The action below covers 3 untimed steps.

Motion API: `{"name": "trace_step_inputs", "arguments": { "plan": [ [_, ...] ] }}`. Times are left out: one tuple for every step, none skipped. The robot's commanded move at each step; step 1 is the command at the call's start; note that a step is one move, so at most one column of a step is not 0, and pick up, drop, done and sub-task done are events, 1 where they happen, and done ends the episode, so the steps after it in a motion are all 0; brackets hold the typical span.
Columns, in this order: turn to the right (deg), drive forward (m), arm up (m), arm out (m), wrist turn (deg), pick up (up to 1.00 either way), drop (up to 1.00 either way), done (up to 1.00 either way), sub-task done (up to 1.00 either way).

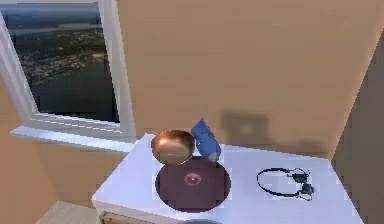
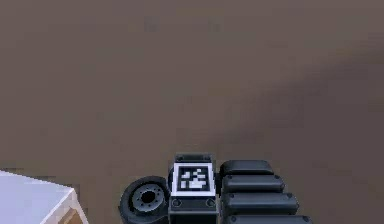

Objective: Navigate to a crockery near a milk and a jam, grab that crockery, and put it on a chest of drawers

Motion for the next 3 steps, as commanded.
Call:
{"name": "trace_step_inputs", "arguments": {
  "plan": [
    [-9.0, 0.0, 0.0, 0.0, 0.0, 0.0, 0.0, 0.0, 0.0],
    [45.0, 0.0, 0.0, 0.0, 0.0, 0.0, 0.0, 0.0, 0.0],
    [-36.0, 0.0, 0.0, 0.0, 0.0, 0.0, 0.0, 0.0, 0.0]
  ]
}}
